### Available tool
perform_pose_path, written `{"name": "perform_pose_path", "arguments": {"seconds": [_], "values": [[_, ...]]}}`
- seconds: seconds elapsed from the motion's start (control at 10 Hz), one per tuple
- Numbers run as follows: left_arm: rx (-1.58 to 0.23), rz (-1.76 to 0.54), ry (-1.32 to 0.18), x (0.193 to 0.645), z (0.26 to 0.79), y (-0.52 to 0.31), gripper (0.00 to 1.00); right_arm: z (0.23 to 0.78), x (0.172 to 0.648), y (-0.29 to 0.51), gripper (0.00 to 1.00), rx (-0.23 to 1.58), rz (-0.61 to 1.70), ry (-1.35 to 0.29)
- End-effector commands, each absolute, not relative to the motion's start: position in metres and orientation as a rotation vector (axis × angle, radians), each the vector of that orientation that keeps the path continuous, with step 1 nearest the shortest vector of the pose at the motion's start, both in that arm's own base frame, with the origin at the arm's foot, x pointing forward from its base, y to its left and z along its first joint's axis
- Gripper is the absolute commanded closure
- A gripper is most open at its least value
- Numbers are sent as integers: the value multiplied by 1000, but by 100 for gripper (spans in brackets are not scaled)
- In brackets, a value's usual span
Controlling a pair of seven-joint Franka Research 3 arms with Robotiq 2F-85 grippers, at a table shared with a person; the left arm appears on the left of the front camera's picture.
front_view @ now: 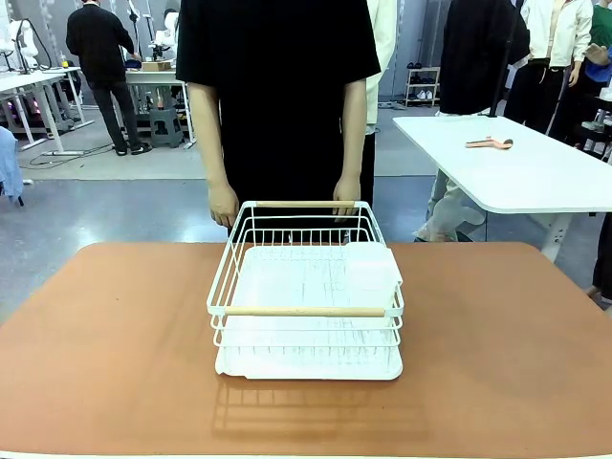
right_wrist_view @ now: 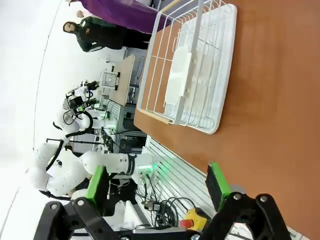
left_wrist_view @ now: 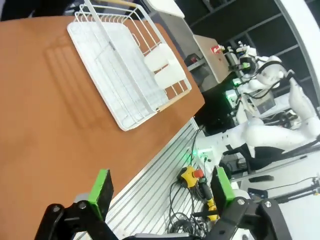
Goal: Clean the table.
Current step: Pick up the Lint Roller when the human hands it over.
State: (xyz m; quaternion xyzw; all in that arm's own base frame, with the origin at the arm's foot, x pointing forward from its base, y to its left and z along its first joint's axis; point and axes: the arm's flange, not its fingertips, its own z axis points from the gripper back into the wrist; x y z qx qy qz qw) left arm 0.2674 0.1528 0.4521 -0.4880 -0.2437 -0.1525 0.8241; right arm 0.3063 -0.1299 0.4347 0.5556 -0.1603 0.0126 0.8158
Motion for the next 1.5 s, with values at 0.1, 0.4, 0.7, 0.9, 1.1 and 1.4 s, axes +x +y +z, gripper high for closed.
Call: {"name": "perform_pose_path", "arguments": {"seconds": [0.1, 0.4, 0.7, 0.9, 1.1, 1.4], "values": [[-1165, -323, -430, 277, 451, 176, 0, 438, 321, -133, 0, 1206, 20, -336], [-1156, -369, -422, 290, 455, 167, 0, 433, 325, -133, 0, 1192, 19, -314], [-1142, -324, -418, 282, 449, 167, 0, 435, 323, -132, 0, 1186, 0, -305], [-1142, -324, -418, 282, 449, 167, 0, 435, 323, -132, 0, 1186, 0, -305], [-1142, -324, -418, 282, 449, 167, 0, 435, 323, -132, 0, 1186, 0, -305], [-1142, -324, -418, 282, 449, 167, 0, 435, 323, -132, 0, 1186, 0, -305]]}}
